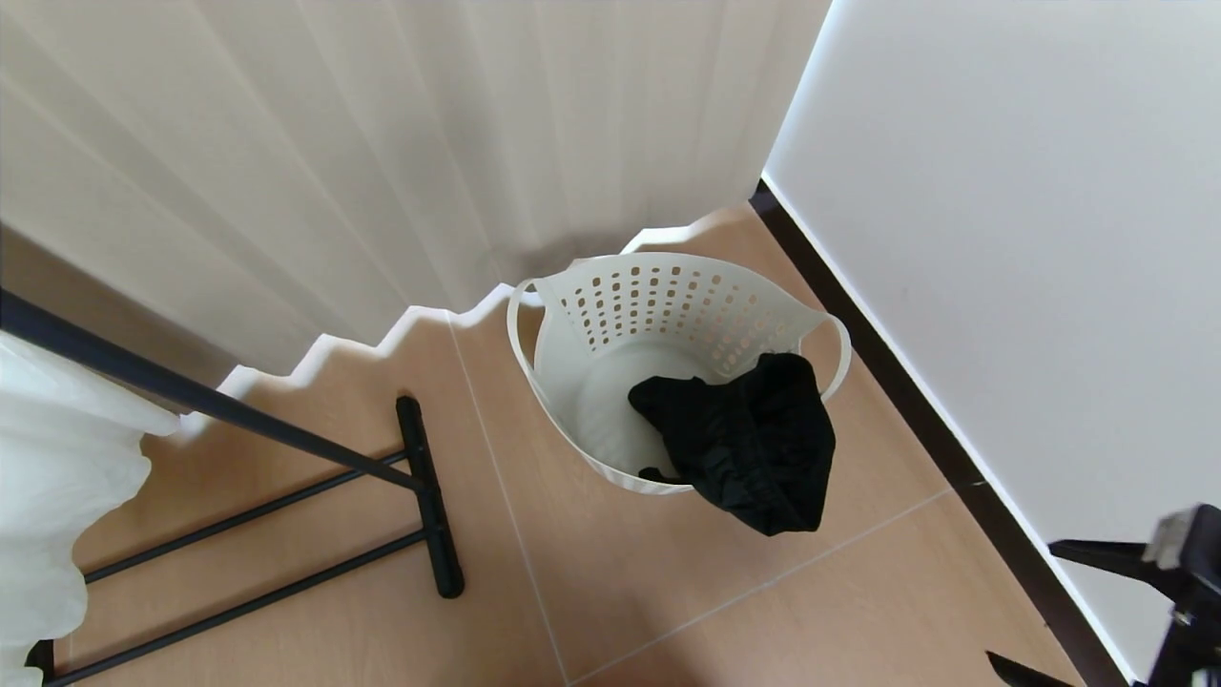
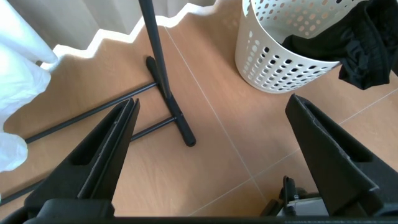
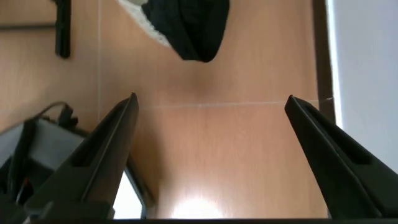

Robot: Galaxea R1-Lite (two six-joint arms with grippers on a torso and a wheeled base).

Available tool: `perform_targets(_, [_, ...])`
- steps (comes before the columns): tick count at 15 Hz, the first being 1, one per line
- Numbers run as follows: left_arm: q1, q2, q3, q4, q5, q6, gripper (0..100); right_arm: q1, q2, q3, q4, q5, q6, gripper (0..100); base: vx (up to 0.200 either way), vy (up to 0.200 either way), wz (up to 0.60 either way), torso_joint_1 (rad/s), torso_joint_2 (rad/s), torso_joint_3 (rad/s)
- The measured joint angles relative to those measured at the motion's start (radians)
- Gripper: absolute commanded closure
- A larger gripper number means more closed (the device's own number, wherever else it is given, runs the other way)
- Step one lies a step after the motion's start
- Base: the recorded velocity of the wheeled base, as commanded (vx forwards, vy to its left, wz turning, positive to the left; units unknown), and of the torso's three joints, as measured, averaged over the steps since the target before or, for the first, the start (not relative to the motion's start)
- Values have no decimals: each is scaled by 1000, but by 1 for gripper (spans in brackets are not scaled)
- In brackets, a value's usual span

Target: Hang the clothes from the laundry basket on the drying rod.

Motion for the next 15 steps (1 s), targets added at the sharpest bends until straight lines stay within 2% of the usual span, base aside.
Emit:
perform_targets(1, [0,0,0,0,0,0,0,16,97,-71,-1,-13,-58,0,0,0,0,0,0,0])
perform_targets(4, [0,0,0,0,0,0,0,50,362,-338,-5,-57,-310,0,0,0,0,0,0,0])
perform_targets(6, [0,0,0,0,0,0,0,62,508,-487,-5,-112,-450,0,0,0,0,0,0,0])
perform_targets(8, [0,0,0,0,0,0,0,78,643,-608,-5,-197,-503,0,0,0,0,0,0,0])
perform_targets(11, [0,0,0,0,0,0,0,91,808,-773,-19,-256,-516,0,0,0,0,0,0,0])
perform_targets(13, [0,0,0,0,0,0,0,91,884,-854,-71,-319,-517,0,0,0,0,0,0,0])
perform_targets(15, [0,0,0,0,0,0,0,84,935,-904,-104,-340,-518,0,0,0,0,0,0,0])
